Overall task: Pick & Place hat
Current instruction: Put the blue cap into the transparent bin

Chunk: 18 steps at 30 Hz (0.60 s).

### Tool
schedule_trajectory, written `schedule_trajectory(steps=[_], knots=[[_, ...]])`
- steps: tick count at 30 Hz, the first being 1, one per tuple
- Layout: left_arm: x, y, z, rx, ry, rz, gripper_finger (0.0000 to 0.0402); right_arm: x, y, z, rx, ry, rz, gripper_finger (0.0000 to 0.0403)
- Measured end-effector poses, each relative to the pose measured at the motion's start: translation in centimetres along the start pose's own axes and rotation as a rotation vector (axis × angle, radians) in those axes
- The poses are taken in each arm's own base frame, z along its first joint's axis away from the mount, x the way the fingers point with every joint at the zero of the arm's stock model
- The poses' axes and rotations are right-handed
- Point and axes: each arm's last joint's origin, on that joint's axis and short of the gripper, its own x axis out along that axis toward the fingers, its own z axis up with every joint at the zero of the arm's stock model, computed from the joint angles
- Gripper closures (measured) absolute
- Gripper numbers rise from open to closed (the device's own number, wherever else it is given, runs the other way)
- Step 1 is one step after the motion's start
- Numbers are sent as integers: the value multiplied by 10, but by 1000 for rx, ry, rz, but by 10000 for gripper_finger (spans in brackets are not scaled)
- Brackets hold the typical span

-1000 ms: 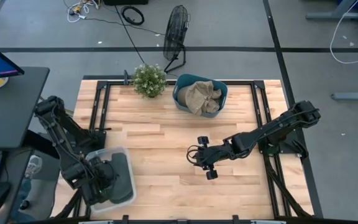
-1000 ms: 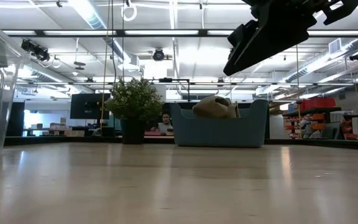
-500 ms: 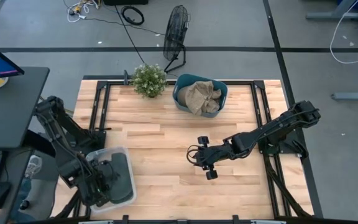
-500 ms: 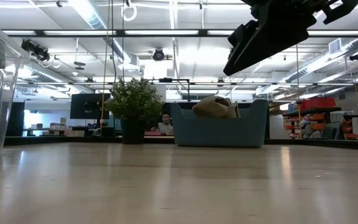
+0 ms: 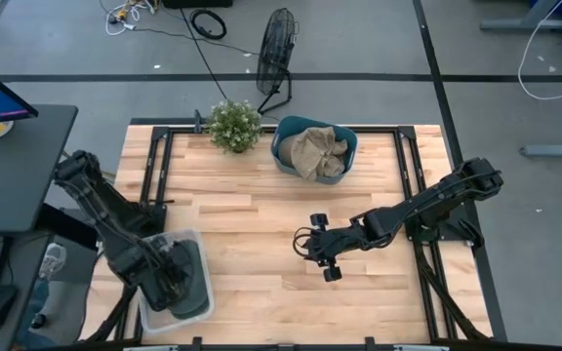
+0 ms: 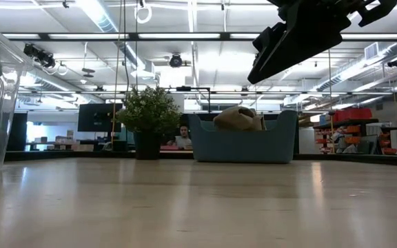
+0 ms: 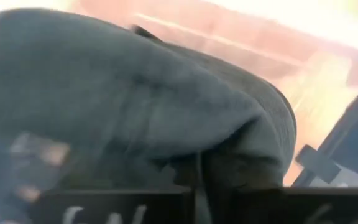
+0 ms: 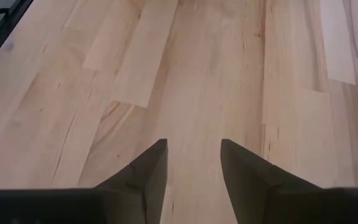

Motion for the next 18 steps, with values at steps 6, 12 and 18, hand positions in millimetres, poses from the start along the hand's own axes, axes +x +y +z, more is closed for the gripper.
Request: schedule_trajectory(steps=[6, 12, 18], knots=[[42, 6, -6, 6, 15, -40, 394, 0, 0, 0, 0, -2, 0, 250], [53, 14, -11, 49, 84, -6, 398, 0, 0, 0, 0, -2, 0, 250], [4, 2, -1, 88, 108, -2, 398, 0, 0, 0, -1, -1, -1, 250]])
